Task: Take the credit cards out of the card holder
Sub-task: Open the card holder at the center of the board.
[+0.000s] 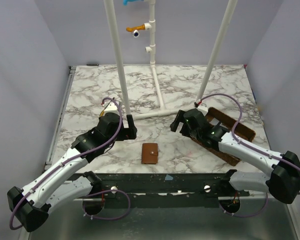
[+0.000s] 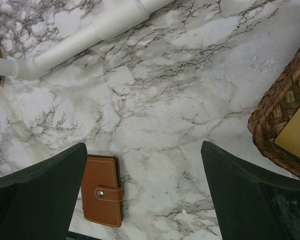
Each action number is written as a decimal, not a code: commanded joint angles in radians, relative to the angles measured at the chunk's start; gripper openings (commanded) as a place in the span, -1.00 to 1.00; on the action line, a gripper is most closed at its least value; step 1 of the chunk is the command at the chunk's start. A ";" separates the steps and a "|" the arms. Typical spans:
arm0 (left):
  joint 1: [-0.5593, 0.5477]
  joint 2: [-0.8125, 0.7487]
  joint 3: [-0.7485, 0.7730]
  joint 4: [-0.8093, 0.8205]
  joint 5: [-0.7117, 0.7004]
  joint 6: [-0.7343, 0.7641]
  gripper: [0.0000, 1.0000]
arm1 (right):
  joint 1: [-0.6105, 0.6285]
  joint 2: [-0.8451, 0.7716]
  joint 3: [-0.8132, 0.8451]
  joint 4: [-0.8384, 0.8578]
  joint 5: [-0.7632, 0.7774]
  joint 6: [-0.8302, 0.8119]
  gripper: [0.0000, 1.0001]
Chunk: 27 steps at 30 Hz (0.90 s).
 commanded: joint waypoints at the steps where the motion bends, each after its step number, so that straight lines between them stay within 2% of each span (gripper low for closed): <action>1: 0.011 0.001 -0.015 0.021 0.023 -0.005 0.97 | 0.017 0.019 0.015 -0.015 -0.031 -0.019 1.00; 9: 0.022 0.003 -0.043 0.017 0.031 -0.038 0.97 | 0.137 0.138 0.067 -0.030 0.012 -0.010 1.00; 15: 0.039 0.000 -0.052 -0.015 0.024 -0.055 0.97 | 0.238 0.243 0.156 -0.062 0.060 -0.002 0.90; 20: 0.058 -0.005 -0.072 -0.039 0.014 -0.088 0.97 | 0.336 0.350 0.239 -0.112 0.098 0.017 0.71; 25: 0.111 0.000 -0.086 -0.081 0.022 -0.118 0.97 | 0.407 0.448 0.313 -0.158 0.124 0.035 0.35; 27: 0.142 -0.005 -0.099 -0.080 0.049 -0.122 0.97 | 0.424 0.480 0.340 -0.172 0.134 0.039 0.30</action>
